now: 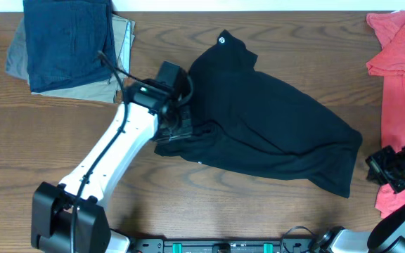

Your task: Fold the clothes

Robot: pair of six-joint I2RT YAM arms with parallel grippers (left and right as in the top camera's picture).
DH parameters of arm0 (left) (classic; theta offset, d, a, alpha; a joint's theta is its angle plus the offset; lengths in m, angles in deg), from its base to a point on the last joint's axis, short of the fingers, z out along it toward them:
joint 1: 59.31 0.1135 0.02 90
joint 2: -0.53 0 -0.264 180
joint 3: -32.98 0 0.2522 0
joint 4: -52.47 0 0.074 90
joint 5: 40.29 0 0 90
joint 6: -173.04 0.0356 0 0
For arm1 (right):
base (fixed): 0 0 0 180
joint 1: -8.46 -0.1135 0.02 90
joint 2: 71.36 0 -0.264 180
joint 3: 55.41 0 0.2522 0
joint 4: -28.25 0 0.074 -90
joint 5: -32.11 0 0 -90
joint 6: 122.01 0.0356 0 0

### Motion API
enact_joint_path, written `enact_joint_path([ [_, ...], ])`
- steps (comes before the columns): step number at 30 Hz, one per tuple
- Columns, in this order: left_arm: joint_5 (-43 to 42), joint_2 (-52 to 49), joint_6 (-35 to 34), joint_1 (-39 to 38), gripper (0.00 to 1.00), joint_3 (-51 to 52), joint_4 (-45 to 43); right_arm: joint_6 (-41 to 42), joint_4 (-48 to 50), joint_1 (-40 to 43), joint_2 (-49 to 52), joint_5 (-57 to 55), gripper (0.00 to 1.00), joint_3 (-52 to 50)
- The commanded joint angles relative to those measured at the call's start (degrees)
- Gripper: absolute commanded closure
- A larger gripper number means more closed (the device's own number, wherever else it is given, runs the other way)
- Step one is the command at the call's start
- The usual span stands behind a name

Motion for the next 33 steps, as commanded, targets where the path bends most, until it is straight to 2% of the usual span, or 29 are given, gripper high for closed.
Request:
enact_joint_path([
  [1, 0.1, -1.7, -3.7, -1.7, 0.24, 0.4, -1.5, -9.2, -0.5, -1.3, 0.0, 11.4, 0.98, 1.9],
  [3, 0.2, -3.3, -5.3, -2.3, 0.01, 0.4, -3.0, -13.2, -1.1, -2.1, 0.0, 15.2, 0.93, 1.9],
  [4, 0.1, -4.3, -6.3, -2.6, 0.02, 0.4, -3.9, -13.7, -1.4, -2.5, 0.0, 15.1, 0.88, 1.9],
  [7, 0.1, -7.3, -9.2, -2.6, 0.02, 0.4, -6.3, -14.8, -1.5, -4.1, 0.0, 14.0, 0.56, 1.9],
  [10, 0.0, -10.4, -12.4, -2.6, 0.02, 0.4, -8.2, -14.8, -1.4, -5.8, 0.0, 13.4, 0.42, 1.9],
  [13, -2.5, -13.1, -13.7, -2.6, 0.02, 0.4, -10.6, -14.8, -1.0, -7.4, 0.0, 13.4, 0.39, 1.9],
  [22, -4.4, -16.2, -18.5, -2.6, 0.0, 0.4, -16.6, -14.8, -0.2, -9.9, 0.0, 13.3, 0.38, 1.9],
  [23, -4.4, -16.2, -18.8, -2.6, 0.0, 0.4, -16.8, -14.8, -0.2, -9.9, 0.0, 13.1, 0.34, 1.9],
  [24, -4.4, -16.2, -19.4, -2.6, 0.0, 0.4, -16.9, -14.8, -0.2, -9.9, 0.0, 13.1, 0.25, 1.9],
  [25, -4.4, -16.2, -19.8, -2.6, 0.0, 0.4, -17.1, -14.8, -0.2, -9.9, 0.0, 13.1, 0.04, 1.9],
  [26, -4.4, -16.2, -19.8, -2.6, 0.01, 0.4, -17.1, -14.8, -0.2, -9.9, 0.0, 13.1, 0.01, 1.9],
  [33, -4.4, -17.5, -20.6, -2.6, 0.03, 0.5, -16.7, -14.8, -0.2, -9.9, 0.0, 13.1, 0.01, 1.9],
])
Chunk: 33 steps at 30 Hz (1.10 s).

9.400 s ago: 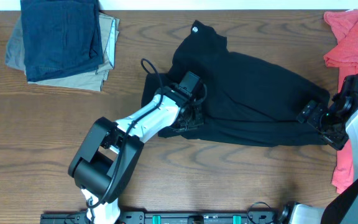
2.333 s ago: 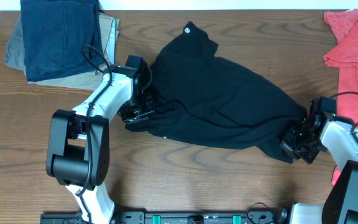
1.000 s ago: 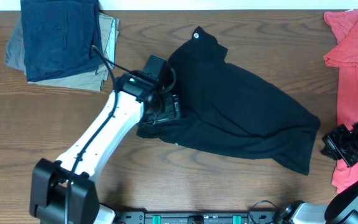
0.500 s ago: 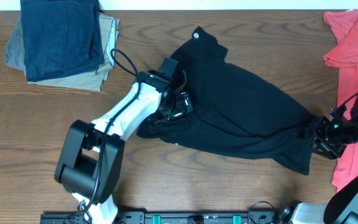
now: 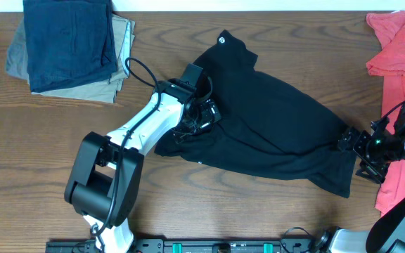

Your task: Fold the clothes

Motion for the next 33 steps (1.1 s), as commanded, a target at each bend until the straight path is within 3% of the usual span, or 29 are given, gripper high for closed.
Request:
enact_joint_path([
  [1, 0.1, -2.1, -1.6, 0.0, 0.03, 0.5, 0.2, -0.5, 0.1, -0.7, 0.0, 0.3, 0.01, 0.8],
  [6, 0.2, -3.9, -1.5, 0.0, 0.05, 0.5, -1.2, -0.5, 0.1, -0.7, 0.0, 0.3, 0.01, 0.8],
  [7, 0.3, -4.0, -1.6, 0.0, 0.08, 0.5, -1.4, -0.5, 0.1, -0.7, 0.0, 0.3, 0.01, 0.8],
  [11, 0.3, -4.0, -1.1, 0.0, 0.37, 0.5, -2.7, -0.5, 0.3, -0.7, 0.0, 0.3, 0.01, 0.8],
  [17, 0.6, -3.9, 2.0, 0.0, 0.42, 0.5, -2.9, -0.5, 0.7, -0.7, 0.0, 0.3, 0.01, 0.8],
  [23, 1.9, -3.9, 2.4, 0.0, 0.79, 0.5, -2.9, -0.5, 0.9, -0.7, 0.0, 0.3, 0.01, 0.8],
  [33, 2.5, -3.2, 6.3, 0.0, 0.88, -1.2, -3.3, -0.5, 1.1, -0.7, 0.0, 0.3, 0.01, 0.8],
])
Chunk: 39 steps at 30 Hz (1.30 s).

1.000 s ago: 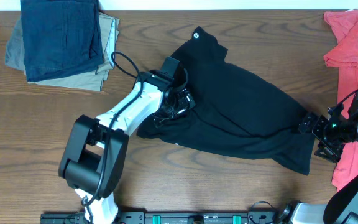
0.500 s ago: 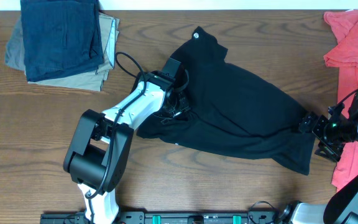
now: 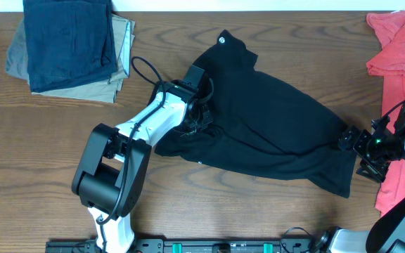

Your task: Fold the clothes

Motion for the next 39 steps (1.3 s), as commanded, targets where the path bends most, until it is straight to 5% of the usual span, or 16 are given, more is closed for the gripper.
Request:
enact_joint_path([
  [1, 1.6, 0.4, 1.9, 0.0, 0.88, -1.3, 0.1, -0.5, 0.1, -0.7, 0.0, 0.3, 0.01, 0.8],
  [36, 5.6, 1.0, 6.3, 0.0, 0.89, -6.7, -4.9, 0.0, 0.5, -0.7, 0.0, -0.9, 0.01, 0.7],
  [37, 5.6, 1.0, 6.3, 0.0, 0.83, -6.6, -4.9, 0.0, 0.5, -0.7, 0.0, -0.9, 0.01, 0.7],
  [39, 5.6, 1.0, 6.4, 0.0, 0.55, -6.6, -5.0, 0.0, 0.5, -0.7, 0.0, -0.9, 0.01, 0.7],
])
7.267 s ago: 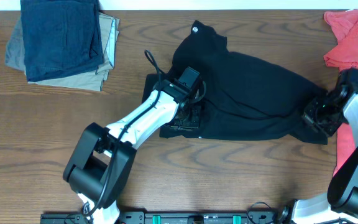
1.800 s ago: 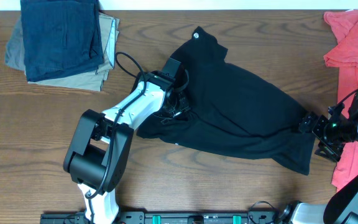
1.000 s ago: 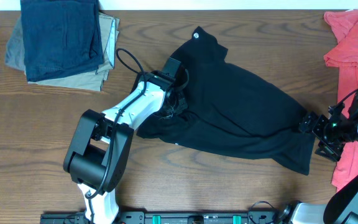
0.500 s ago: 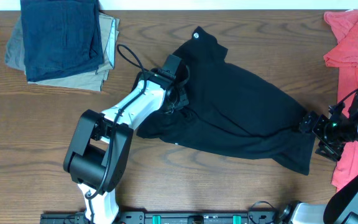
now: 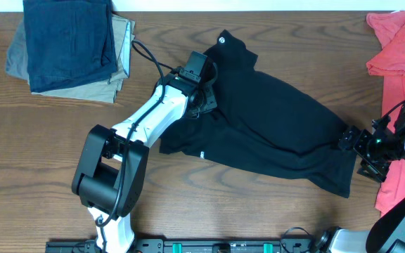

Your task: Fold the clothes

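A black garment [image 5: 273, 126] lies spread and rumpled across the middle of the wooden table [image 5: 48, 140], with a small white button or tag at its far corner. My left gripper [image 5: 204, 104] sits on its left edge, fingers sunk in the fabric and apparently shut on it. At the garment's right edge, my right gripper [image 5: 346, 139] looks shut on the cloth. The dark cloth hides both sets of fingertips.
A folded stack with a navy garment [image 5: 69, 39] on a khaki one [image 5: 121, 53] sits at the far left. A red shirt [image 5: 399, 49] lies along the right edge, partly under the right arm.
My left gripper has moved a little toward the far side along the garment's left edge. The lower left fold of black cloth has drawn in and shifted with it. The right gripper has not moved.
At first my left gripper rested on the garment's left edge, and the right one hung off to the right by the red shirt. Then the right gripper was at the garment's right edge, where it has stayed. The left one has shifted farther onto the cloth, then toward the back.
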Robot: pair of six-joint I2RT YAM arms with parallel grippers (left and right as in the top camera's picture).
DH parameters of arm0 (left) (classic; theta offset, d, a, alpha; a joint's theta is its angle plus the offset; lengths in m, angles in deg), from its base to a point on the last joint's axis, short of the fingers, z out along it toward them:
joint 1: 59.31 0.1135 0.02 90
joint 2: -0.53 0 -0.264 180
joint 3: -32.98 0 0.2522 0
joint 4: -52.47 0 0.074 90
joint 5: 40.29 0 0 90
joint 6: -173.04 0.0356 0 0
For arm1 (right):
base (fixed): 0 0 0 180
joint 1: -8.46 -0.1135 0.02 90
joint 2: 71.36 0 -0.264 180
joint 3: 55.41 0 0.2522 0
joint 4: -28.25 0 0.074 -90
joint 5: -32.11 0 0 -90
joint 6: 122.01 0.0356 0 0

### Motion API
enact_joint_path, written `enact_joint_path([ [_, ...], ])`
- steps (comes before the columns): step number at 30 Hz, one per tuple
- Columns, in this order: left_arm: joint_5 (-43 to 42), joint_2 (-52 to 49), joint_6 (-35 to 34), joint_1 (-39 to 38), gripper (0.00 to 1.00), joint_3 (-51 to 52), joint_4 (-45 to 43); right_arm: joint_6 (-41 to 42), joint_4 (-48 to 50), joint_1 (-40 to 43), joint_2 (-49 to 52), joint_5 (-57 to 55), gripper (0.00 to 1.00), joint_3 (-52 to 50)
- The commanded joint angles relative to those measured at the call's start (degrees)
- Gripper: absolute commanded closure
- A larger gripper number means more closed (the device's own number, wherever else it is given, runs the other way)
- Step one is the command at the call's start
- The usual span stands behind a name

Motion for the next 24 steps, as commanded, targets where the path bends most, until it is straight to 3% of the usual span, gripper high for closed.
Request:
enact_joint_path([
  [1, 1.0, 1.0, 0.1, 0.0, 0.45, -1.0, -0.2, 0.0, 0.1, -0.7, 0.0, -0.2, 0.01, 0.7],
  [6, 1.2, 1.0, 0.1, 0.0, 0.35, -1.0, -0.4, 0.0, 0.1, -0.7, 0.0, -0.2, 0.01, 0.7],
  [10, 1.2, 1.4, 4.0, 0.1, 0.35, -1.0, 0.3, 0.0, -0.3, -0.7, 0.0, -0.2, 0.01, 0.7],
  [16, 2.3, 6.0, 7.3, 3.3, 0.36, -1.0, 9.2, 0.2, -4.1, -0.7, -0.5, -0.2, 0.01, 3.4],
  [19, 2.3, 7.0, 11.4, 5.7, 0.67, -1.0, 14.6, 0.2, -5.6, -0.7, -2.2, 0.2, 0.01, 4.7],
  [23, 1.7, 5.5, 13.4, 7.0, 0.77, 0.3, 18.6, -1.1, -6.8, -1.8, -4.6, 3.9, 0.02, 4.7],
  [24, 1.1, 4.9, 13.4, 7.1, 0.8, 0.9, 19.0, -1.2, -7.1, -2.6, -4.9, 4.2, 0.06, 4.6],
])
